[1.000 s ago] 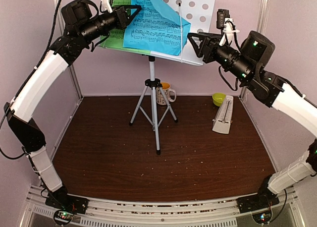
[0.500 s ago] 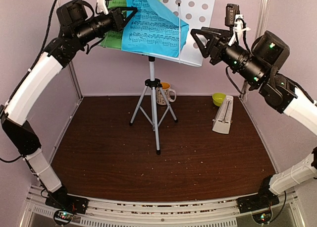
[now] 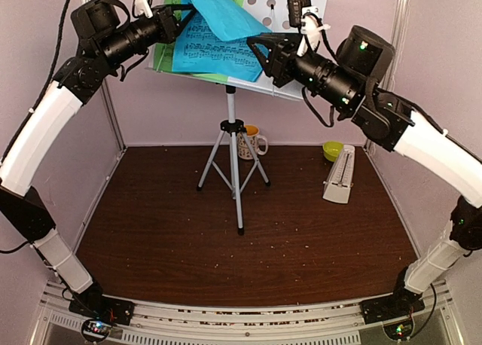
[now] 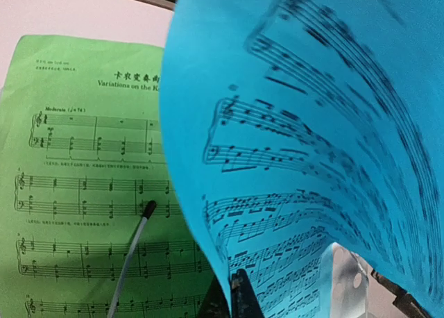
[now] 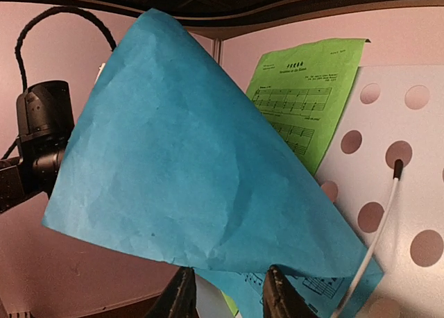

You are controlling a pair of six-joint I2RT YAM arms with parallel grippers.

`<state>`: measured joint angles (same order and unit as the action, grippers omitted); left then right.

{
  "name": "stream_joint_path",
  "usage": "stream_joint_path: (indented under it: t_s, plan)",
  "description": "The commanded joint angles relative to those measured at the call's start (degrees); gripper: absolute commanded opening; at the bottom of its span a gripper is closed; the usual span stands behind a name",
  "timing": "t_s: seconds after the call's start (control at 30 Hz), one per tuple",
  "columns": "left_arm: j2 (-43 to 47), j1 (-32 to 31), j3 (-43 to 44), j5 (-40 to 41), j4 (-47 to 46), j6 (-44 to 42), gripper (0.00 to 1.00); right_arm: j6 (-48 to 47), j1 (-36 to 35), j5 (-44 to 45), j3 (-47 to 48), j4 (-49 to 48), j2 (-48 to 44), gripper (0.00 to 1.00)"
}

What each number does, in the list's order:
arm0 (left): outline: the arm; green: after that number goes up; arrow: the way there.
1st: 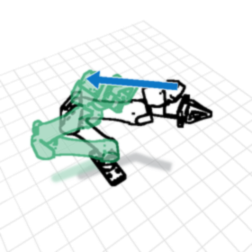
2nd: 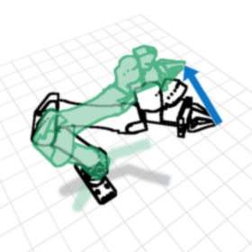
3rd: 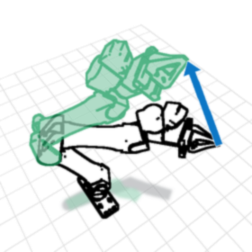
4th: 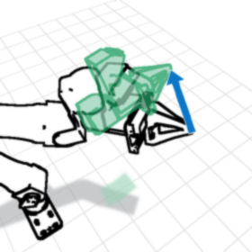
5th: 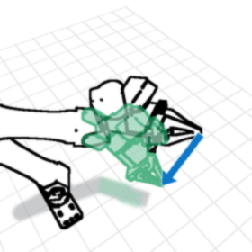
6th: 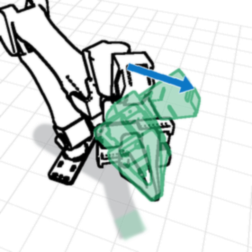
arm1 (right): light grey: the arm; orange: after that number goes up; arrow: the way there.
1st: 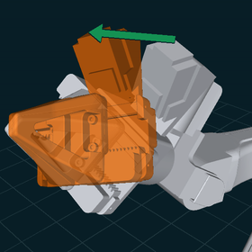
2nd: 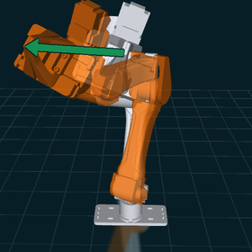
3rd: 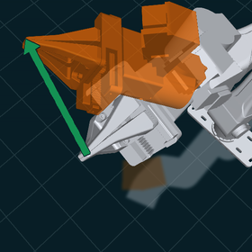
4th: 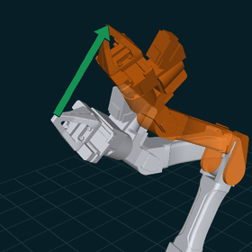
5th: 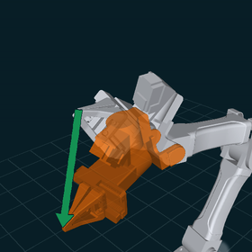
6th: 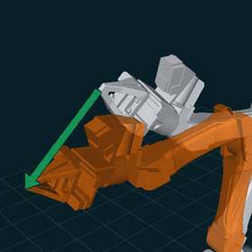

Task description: Set up the instrument practice props

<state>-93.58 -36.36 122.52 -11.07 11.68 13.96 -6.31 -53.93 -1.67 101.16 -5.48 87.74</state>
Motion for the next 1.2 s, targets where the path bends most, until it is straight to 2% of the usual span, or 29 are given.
stream_joint_path:
  t_s: [0.0,0.27,0.43,0.83,0.93,1.17]
  plan:
    - [1.71,0.32,-1.81,0.66,-0.3,-0.83,0.0,-1.86,-0.13,4.0,9.15,-0.79,5.02,0.38]
    - [3.75,0.31,-4.44,2.17,0.27,-2.4,0.0,-4.08,2.04,13.08,24.19,-1.26,13.44,0.48]
    - [3.9,0.64,-3.97,3.36,1.59,-3.17,0.0,-3.73,4.08,15.21,28.46,0.22,17.1,0.54]
    - [3.01,1.27,-1.54,5.33,4.09,-3.71,0.0,-0.88,4.11,10.7,17.77,-1.66,7.54,0.62]
    - [2.82,1.27,-0.83,5.48,4.54,-3.76,0.0,-0.29,3.99,11.27,13.95,-2.25,4.96,0.65]
    - [2.54,1.24,0.33,6.64,5.87,-4.0,0.0,0.22,4.04,15.33,9.78,-0.64,1.6,0.65]
